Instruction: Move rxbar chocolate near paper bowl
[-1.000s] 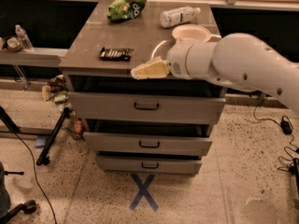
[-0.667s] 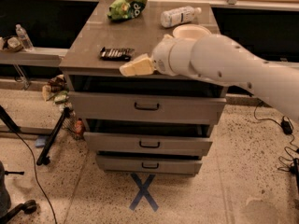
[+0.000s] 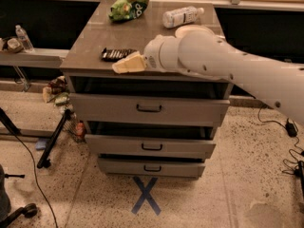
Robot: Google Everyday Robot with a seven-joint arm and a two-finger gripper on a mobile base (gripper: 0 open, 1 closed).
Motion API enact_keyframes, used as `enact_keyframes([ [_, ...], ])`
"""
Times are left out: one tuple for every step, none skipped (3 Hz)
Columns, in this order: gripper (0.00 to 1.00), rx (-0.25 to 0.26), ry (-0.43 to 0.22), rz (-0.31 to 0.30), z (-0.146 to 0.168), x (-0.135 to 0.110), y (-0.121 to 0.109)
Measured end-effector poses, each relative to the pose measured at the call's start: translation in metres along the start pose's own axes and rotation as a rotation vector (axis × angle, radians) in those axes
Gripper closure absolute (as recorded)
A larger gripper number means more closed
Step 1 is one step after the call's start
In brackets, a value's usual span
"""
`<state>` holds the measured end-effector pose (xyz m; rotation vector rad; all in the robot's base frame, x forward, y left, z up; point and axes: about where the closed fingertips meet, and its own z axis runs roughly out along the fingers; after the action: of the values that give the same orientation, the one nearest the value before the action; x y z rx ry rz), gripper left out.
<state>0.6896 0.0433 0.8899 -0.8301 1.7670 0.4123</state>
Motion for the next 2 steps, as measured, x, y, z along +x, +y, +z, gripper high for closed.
enact_keyframes([
  [0.0,0.013,-0.061,0.073,0.02,0.001,-0.001],
  [0.0,0.034,-0.087,0.124,0.04,0.0,-0.004],
])
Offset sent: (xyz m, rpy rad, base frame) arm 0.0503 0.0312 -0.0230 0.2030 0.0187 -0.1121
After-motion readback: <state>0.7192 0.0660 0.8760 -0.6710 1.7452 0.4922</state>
